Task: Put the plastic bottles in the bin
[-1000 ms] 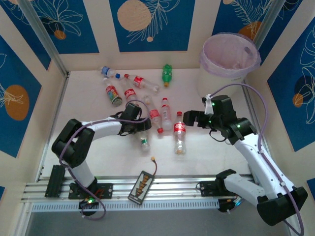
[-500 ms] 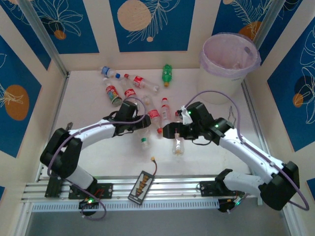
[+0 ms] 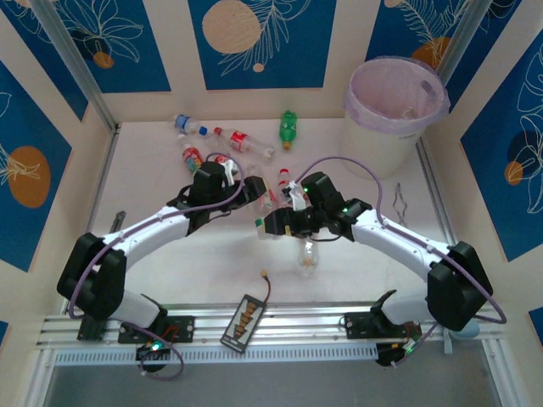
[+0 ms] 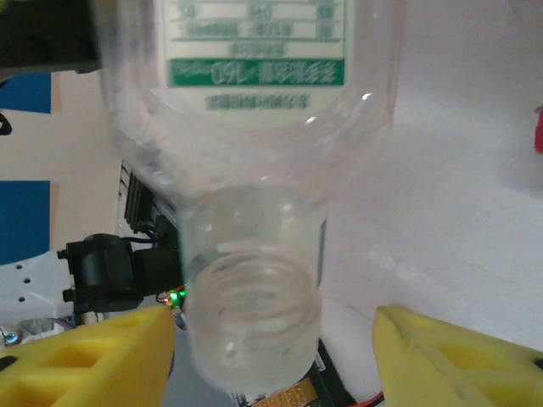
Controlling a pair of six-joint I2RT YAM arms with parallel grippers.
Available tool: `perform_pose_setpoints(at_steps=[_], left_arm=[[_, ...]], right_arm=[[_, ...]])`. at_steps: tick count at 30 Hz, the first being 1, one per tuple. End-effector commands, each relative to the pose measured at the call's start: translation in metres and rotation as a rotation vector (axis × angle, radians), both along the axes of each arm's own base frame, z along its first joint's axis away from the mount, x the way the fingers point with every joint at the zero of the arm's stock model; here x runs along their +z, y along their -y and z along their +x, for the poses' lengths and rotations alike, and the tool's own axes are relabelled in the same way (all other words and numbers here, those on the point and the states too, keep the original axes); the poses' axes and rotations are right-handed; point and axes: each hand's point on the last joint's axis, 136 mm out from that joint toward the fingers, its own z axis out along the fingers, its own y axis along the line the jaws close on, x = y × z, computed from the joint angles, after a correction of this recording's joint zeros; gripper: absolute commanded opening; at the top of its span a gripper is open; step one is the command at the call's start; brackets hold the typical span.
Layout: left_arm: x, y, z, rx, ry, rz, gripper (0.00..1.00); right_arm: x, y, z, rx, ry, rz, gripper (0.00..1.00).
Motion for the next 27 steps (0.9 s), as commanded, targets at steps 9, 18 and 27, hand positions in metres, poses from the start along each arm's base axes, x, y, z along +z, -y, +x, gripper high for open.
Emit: perform_pose_setpoints(at_steps=[9, 18, 27], left_arm=[[0.02, 0.008, 0.008, -0.007, 0.022, -0.119, 0.66], [0.005, 0.013, 0.014, -0.01, -0.016, -0.136, 0.69], [-0.002, -0.004, 0.02, 0.032, -0.011, -0.139, 1.0]], right_arm=[[0.006, -0.017, 0.033, 0.024, 0.036, 0.09, 0.6], [0.006, -0.014, 0.037, 0.016, 0.038, 0.069, 0.33], [0.0, -0.001, 0.041, -0.031, 0.057, -0.009, 0.26]])
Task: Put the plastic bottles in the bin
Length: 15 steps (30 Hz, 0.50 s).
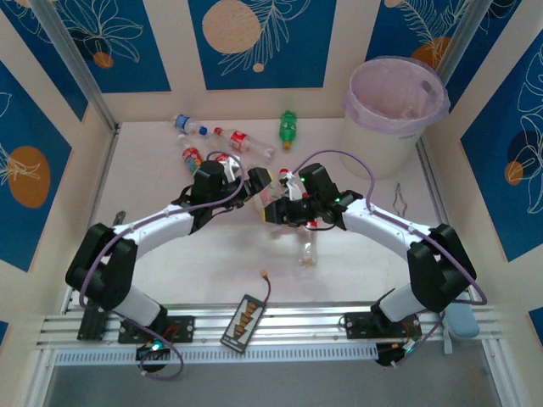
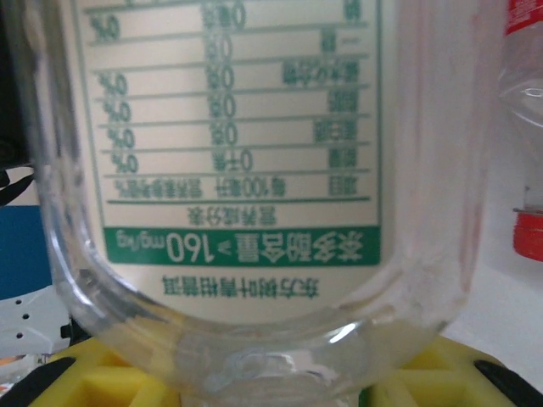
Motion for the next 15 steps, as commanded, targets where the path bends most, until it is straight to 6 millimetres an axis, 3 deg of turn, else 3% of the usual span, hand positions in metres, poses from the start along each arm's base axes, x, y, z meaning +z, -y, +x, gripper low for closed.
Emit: perform_pose_setpoints(at_steps=[1, 7, 10, 12, 15], left_arm=[[-0.002, -0.013, 0.005, 0.025, 0.007, -0.006, 1.0], [-0.004, -0.035, 0.001, 0.056, -0.002, -0.01, 1.0], [-0.016, -0.056, -0.007, 0.116, -0.024, 0.029, 1.0], [-0.023, -0.069, -0.012, 0.145, -0.028, 0.081, 1.0], [-0.03, -0.08, -0.02, 0.154, -0.031, 0.158, 1.0]], right_arm=[[0.01, 0.008, 0.006, -0.026, 0.04, -0.044, 0.24], [0.016, 0.028, 0.011, -0.082, 0.092, -0.162, 0.15], [0.03, 0.039, 0.015, -0.096, 0.161, -0.238, 0.1], [0.044, 0.051, 0.019, -0.11, 0.231, -0.303, 0.0], [0.069, 0.07, 0.027, -0.141, 0.326, -0.364, 0.0]])
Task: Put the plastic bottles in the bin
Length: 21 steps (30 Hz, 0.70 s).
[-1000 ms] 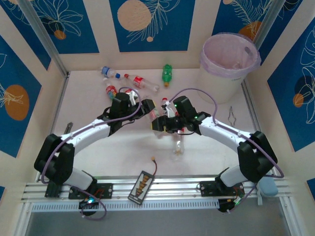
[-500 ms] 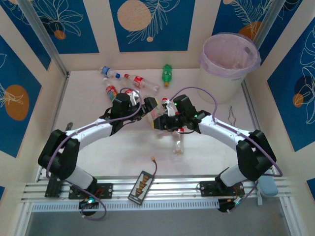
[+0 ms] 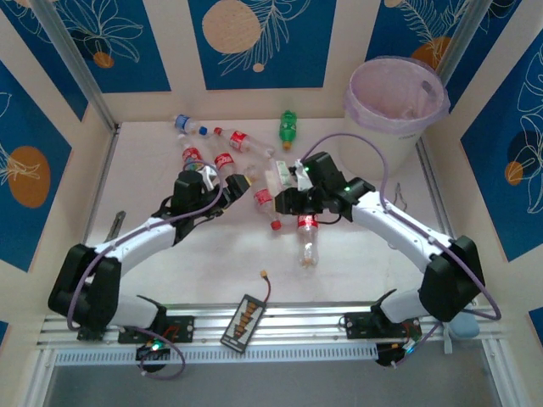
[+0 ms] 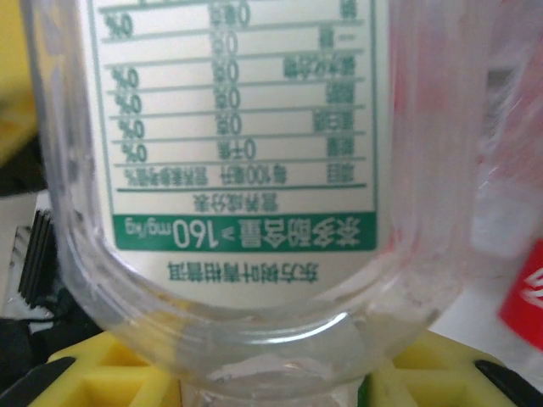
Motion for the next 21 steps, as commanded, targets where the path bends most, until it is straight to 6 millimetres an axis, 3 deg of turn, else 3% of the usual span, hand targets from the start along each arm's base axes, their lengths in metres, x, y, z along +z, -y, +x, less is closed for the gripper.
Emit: perform_pose_setpoints(at_steps=[1, 6, 11, 15, 21], left_arm=[[-0.014, -0.018, -0.008, 0.029, -0.013, 0.112, 1.0], [-0.025, -0.025, -0.014, 0.022, -0.027, 0.18, 1.0], [-0.031, -0.022, -0.015, 0.009, -0.041, 0.171, 1.0], [-0.032, -0.023, -0.018, 0.005, -0.043, 0.172, 1.0], [-0.035, -0.026, -0.019, 0.017, -0.046, 0.182, 1.0]], right_arm=[[0.036, 0.033, 0.007, -0.033, 0.145, -0.118, 0.0], [0.087, 0.068, 0.032, -0.102, 0.268, -0.138, 0.0], [0.134, 0.124, 0.074, -0.279, 0.399, -0.146, 0.0], [0.163, 0.184, 0.115, -0.453, 0.473, -0.177, 0.0], [0.196, 0.24, 0.158, -0.586, 0.554, -0.117, 0.0]])
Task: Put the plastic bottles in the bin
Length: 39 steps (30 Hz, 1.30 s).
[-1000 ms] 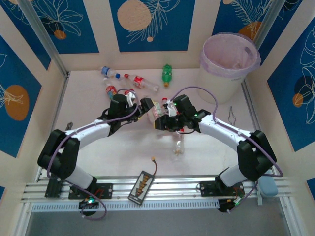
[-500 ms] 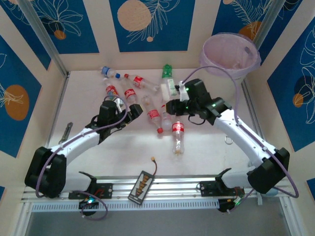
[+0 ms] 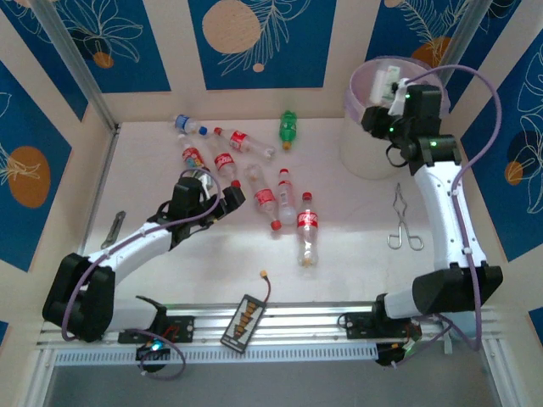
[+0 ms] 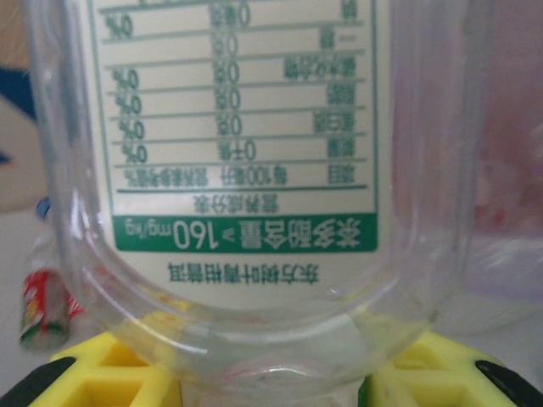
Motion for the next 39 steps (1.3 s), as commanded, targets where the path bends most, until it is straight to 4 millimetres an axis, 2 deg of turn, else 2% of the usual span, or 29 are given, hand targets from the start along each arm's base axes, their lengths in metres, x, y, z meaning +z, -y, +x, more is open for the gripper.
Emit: perform_pose_setpoints(at_steps=[1, 6, 16, 22, 29, 39], left_arm=[[-0.005, -0.006, -0.001, 0.012, 0.005, 0.026, 1.0], [-0.008, -0.005, 0.001, 0.012, -0.006, 0.026, 1.0], [-0.012, 0.005, 0.016, 0.005, -0.032, 0.007, 0.99], [-0.019, 0.01, 0.022, 0.001, -0.054, 0.004, 0.99], [-0.026, 0.014, 0.027, -0.001, -0.072, 0.007, 0.99], [-0.031, 0.015, 0.027, -0.001, -0.081, 0.015, 0.99]], right_arm=[[0.027, 0.015, 0.024, -0.008, 0.095, 0.004, 0.0], [0.024, 0.063, 0.06, -0.155, 0.103, -0.059, 0.0], [0.006, 0.095, 0.125, -0.188, 0.048, -0.099, 0.0], [-0.027, 0.101, 0.15, -0.174, -0.028, -0.102, 0.0], [-0.069, 0.096, 0.175, -0.125, -0.106, -0.122, 0.0], [-0.125, 0.088, 0.18, -0.094, -0.195, -0.11, 0.0]])
